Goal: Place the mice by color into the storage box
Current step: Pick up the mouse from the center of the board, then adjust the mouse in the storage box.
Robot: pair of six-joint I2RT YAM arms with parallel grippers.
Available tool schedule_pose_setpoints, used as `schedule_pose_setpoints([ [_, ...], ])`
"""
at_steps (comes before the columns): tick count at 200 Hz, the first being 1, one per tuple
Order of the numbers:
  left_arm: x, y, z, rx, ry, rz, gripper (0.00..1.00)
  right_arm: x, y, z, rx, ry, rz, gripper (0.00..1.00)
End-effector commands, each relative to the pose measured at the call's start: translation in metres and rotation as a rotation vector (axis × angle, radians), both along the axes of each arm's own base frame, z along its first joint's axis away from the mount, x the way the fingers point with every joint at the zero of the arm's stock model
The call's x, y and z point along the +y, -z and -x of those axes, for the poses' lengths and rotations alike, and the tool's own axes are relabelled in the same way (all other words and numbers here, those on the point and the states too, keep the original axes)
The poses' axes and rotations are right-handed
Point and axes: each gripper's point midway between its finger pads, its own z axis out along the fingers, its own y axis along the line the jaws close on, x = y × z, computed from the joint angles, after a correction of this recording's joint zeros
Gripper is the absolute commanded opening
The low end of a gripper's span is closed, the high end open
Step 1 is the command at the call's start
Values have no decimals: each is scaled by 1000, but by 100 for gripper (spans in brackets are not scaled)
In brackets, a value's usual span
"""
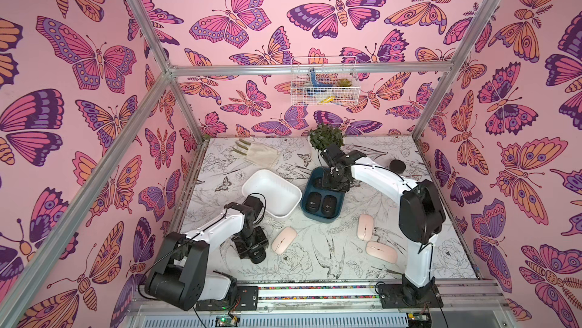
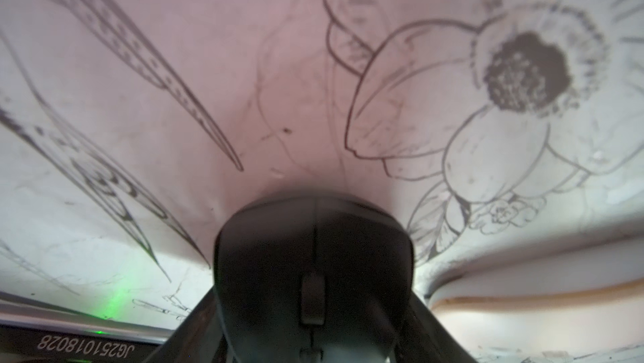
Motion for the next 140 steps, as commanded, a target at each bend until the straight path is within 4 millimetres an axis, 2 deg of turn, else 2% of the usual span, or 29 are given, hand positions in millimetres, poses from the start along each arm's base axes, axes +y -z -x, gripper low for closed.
schedule_pose_setpoints([
  [1,-1,-8,10,4,-2,17,59,-13,-5,-12,-1,80,17,47],
  [25,-2,-26,9,-40,1,37,59,-9,7,-13,16,133,-12,45],
  [57,-6,-52,6,-95,21,59,58,-31,19,-24,22,224,37,43],
  [74,-8,-65,3,-127,35,63,58,-35,21,-34,20,243,48,38],
  [140,-6,-103,-3,-223,48,60,58,-30,36,-59,39,242,109,36],
])
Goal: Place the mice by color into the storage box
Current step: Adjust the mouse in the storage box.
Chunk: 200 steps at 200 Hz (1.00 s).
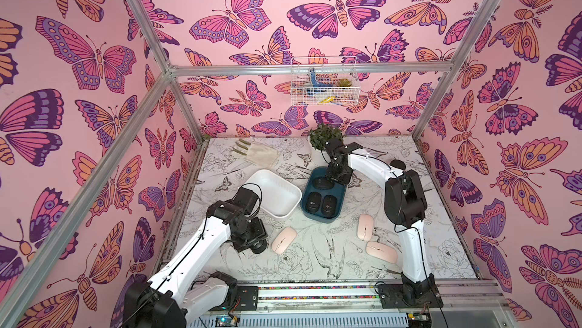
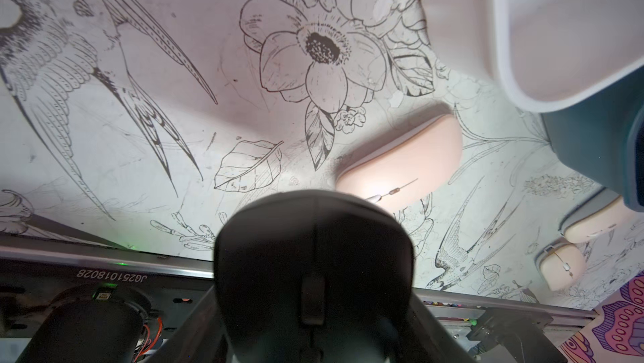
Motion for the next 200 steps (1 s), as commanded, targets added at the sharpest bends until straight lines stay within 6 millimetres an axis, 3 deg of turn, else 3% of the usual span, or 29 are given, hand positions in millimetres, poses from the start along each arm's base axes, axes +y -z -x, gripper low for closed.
schedule_pose_setpoints([
  [1,6,-13,8,0,5,-26,58,-5,6,1,32,10,53,36],
  [43,5,-30,4,-46,12,-20,58,4,14,-10,31,-33,57,35],
  [107,5,-33,2,-52,25,-30,58,37,20,-20,11,-209,31,36],
  [173,2,-37,-2,-65,31,-31,58,72,15,-6,-40,-373,-16,36],
  [200,-3,-43,-6,-78,46,-29,58,72,7,-1,-71,-375,-38,37],
])
